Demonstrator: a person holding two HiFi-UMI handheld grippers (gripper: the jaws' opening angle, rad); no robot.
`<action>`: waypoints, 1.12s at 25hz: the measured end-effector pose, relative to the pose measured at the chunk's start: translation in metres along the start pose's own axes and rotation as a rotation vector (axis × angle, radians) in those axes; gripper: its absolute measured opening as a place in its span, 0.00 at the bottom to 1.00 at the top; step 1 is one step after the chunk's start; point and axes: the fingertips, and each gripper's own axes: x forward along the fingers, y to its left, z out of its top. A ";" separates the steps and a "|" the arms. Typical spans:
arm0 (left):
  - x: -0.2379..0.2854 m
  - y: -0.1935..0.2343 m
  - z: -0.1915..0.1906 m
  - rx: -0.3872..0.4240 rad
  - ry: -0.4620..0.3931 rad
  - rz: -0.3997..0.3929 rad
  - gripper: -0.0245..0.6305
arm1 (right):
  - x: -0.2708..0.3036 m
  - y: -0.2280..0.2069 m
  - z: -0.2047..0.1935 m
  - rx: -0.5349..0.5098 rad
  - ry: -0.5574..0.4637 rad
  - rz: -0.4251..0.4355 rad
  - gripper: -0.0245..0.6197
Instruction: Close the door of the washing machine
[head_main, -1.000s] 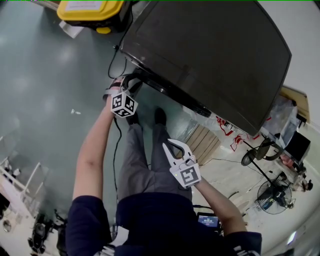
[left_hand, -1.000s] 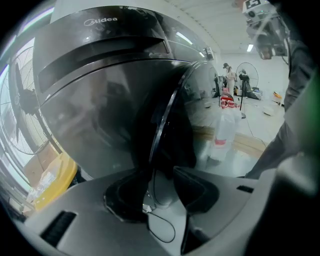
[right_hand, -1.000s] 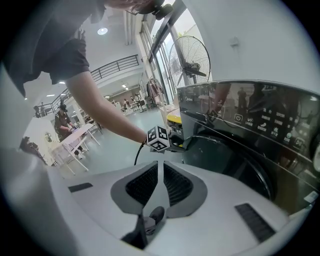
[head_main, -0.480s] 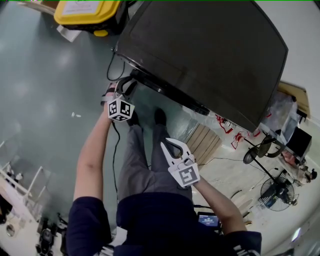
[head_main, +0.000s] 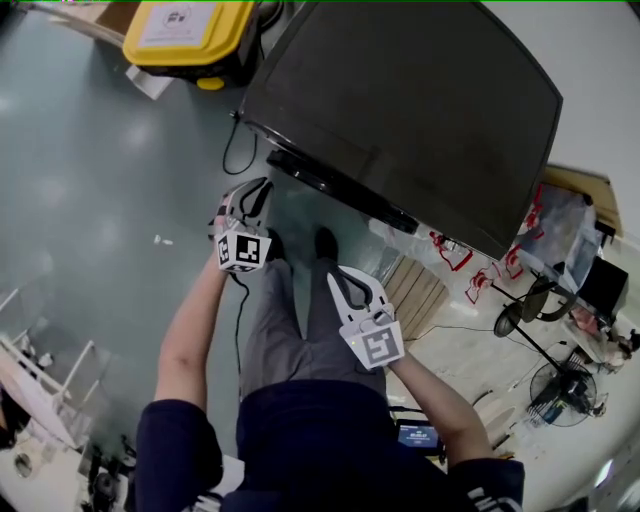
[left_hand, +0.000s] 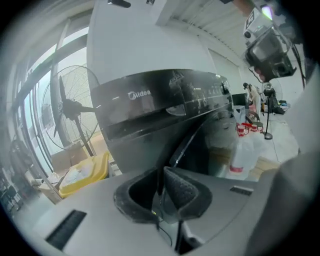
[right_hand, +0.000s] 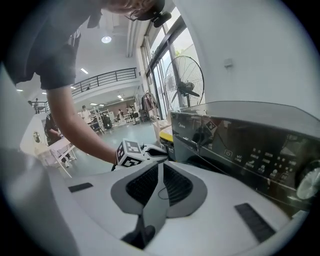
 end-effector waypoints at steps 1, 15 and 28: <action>-0.006 0.001 0.008 -0.010 -0.012 0.009 0.12 | -0.001 -0.001 0.006 0.000 -0.010 -0.008 0.12; -0.080 0.044 0.129 -0.107 -0.196 0.129 0.07 | -0.024 -0.018 0.090 -0.040 -0.210 -0.101 0.07; -0.147 0.060 0.236 -0.233 -0.350 0.174 0.07 | -0.053 -0.022 0.149 -0.073 -0.311 -0.157 0.07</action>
